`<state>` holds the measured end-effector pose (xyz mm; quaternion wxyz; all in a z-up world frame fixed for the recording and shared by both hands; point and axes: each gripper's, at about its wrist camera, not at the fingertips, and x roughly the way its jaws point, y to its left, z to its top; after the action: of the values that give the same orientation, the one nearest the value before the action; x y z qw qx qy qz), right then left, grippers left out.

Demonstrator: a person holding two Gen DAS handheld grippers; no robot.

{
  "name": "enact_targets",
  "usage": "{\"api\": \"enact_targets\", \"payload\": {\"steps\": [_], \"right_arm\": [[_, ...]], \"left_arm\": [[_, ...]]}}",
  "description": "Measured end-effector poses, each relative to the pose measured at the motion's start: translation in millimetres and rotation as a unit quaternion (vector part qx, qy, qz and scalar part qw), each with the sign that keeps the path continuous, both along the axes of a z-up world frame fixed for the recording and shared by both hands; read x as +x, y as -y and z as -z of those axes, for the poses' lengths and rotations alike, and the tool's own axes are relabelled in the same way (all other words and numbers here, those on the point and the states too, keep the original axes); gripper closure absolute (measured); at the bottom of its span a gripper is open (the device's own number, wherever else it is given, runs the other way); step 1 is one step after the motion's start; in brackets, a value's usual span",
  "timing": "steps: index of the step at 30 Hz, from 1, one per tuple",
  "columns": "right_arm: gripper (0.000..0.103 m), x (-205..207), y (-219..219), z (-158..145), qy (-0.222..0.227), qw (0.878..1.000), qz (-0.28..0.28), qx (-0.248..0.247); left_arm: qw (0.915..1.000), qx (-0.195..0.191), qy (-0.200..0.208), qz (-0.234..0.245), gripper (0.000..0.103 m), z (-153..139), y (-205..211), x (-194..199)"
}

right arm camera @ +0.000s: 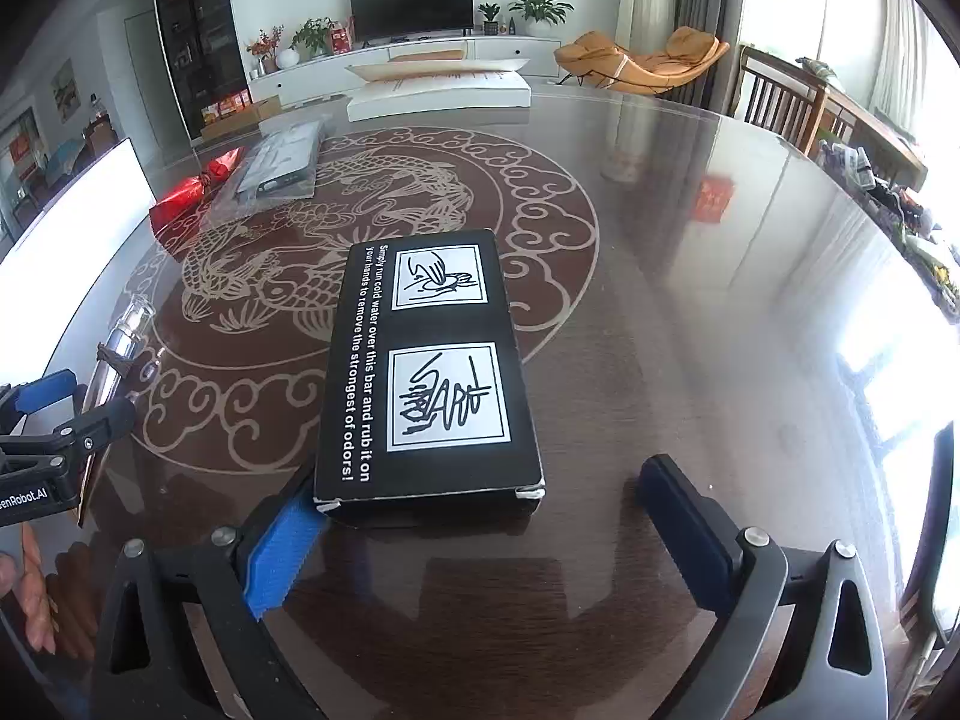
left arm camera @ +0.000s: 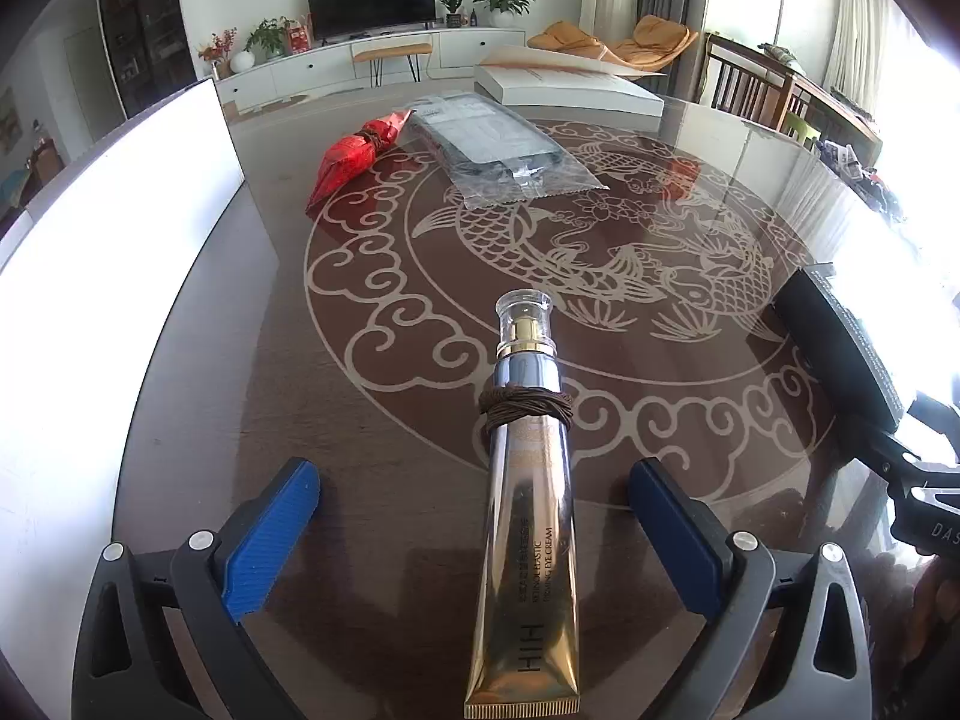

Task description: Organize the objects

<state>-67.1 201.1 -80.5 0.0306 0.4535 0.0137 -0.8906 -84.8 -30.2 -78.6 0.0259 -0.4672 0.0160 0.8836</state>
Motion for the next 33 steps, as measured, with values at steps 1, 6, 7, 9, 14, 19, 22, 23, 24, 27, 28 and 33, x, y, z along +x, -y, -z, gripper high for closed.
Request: {"api": "enact_targets", "payload": {"steps": [1, 6, 7, 9, 14, 19, 22, 23, 24, 27, 28, 33], "right_arm": [[0.002, 0.1, 0.1, 0.2, 0.000, 1.000, 0.000, 0.000], [0.002, -0.1, 1.3, 0.6, 0.001, 1.000, 0.001, 0.006], [0.002, -0.3, 1.4, 0.6, 0.002, 1.000, 0.001, 0.006], [0.002, -0.2, 1.4, 1.1, 0.002, 1.000, 0.001, 0.006], [0.002, -0.1, 1.1, 1.0, 0.002, 1.000, 0.001, 0.006], [0.001, 0.0, 0.9, 1.2, 0.002, 1.000, 0.002, 0.006], [0.001, -0.2, 0.8, 1.4, 0.002, 1.000, 0.002, 0.006], [0.001, -0.2, 0.9, 1.5, 0.002, 1.000, 0.002, 0.006], [0.001, -0.2, 1.0, 1.5, 0.002, 1.000, 0.002, 0.006], [0.001, -0.2, 0.9, 1.6, 0.002, 1.000, 0.002, 0.005], [0.001, -0.1, 0.7, 1.5, 0.002, 1.000, 0.002, 0.006], [0.001, -0.7, 0.8, 1.9, 0.002, 1.000, 0.001, 0.003]], "left_arm": [[1.0000, 0.000, 0.000, 0.000, 0.000, 0.3, 0.0, -0.1], [1.0000, 0.001, 0.000, 0.001, 0.000, 0.0, -0.5, 1.0], [1.0000, 0.001, 0.000, 0.001, 0.000, 0.0, -0.5, 1.0], [1.0000, 0.001, 0.000, 0.001, 0.000, 0.0, -0.5, 1.0], [1.0000, 0.001, 0.000, 0.001, 0.000, -0.1, -0.5, 1.0], [1.0000, 0.001, 0.000, 0.001, 0.000, 0.0, -0.5, 0.8], [1.0000, 0.001, 0.000, 0.001, 0.000, 0.0, -0.5, 0.9], [1.0000, 0.001, 0.000, 0.001, 0.000, -0.1, -0.5, 1.0], [1.0000, 0.001, 0.000, 0.001, 0.000, 0.0, -0.5, 0.9], [1.0000, 0.001, 0.000, 0.001, 0.000, 0.0, -0.4, 0.9], [1.0000, 0.001, 0.000, 0.001, 0.000, 0.0, -0.4, 1.0], [1.0000, 0.001, 0.000, 0.002, 0.000, 0.0, -0.4, 1.0]]}}
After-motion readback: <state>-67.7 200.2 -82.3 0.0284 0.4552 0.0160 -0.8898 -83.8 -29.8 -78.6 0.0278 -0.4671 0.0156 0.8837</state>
